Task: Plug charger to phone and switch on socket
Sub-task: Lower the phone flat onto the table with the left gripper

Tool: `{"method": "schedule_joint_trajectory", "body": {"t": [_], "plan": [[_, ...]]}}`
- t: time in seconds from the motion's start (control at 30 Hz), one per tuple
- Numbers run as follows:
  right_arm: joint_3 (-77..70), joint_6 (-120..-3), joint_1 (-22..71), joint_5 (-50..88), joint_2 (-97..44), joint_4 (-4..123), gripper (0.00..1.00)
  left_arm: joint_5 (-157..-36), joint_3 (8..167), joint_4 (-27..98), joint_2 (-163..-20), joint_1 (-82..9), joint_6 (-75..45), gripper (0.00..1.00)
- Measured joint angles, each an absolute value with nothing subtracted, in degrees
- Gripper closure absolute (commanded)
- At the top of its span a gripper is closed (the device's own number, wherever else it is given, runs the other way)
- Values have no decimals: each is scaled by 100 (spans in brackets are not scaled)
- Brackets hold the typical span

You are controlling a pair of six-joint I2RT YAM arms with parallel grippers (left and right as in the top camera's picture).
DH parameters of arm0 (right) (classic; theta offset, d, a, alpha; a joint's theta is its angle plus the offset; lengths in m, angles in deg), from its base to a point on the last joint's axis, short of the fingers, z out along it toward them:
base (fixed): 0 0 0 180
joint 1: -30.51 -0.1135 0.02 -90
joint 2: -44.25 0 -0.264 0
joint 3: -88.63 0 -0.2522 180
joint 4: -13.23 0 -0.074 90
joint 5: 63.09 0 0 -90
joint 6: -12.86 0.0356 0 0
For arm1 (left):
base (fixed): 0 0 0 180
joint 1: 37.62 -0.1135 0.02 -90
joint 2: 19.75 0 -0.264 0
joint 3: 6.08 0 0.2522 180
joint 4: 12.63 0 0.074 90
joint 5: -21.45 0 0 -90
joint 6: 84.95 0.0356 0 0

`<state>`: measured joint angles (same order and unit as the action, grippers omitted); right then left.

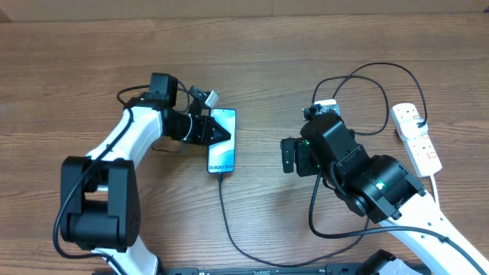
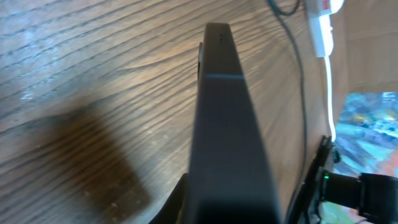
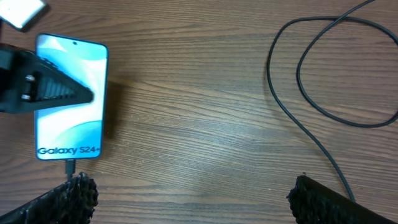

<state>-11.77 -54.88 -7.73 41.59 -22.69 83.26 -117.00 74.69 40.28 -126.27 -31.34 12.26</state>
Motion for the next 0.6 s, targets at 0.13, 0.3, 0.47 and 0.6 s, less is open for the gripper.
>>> {"method": "schedule_joint_trajectory", "body": {"t": [0.13, 0.3, 0.47, 0.6], "plan": [[-1177, -5484, -773, 4102, -2269, 8317, 0, -11551, 7469, 3978, -12977, -3136, 1258, 92], [-1177, -5482, -773, 4071, -2269, 8324, 0, -11510, 7469, 3939, -13543, -3136, 1234, 92], [-1177, -5469, -773, 4063, -2269, 8319, 0, -11755, 7469, 3965, -13878, -3136, 1145, 90], [-1177, -5469, -773, 4063, -2269, 8324, 0, -11759, 7469, 3961, -13958, -3136, 1147, 87]]}}
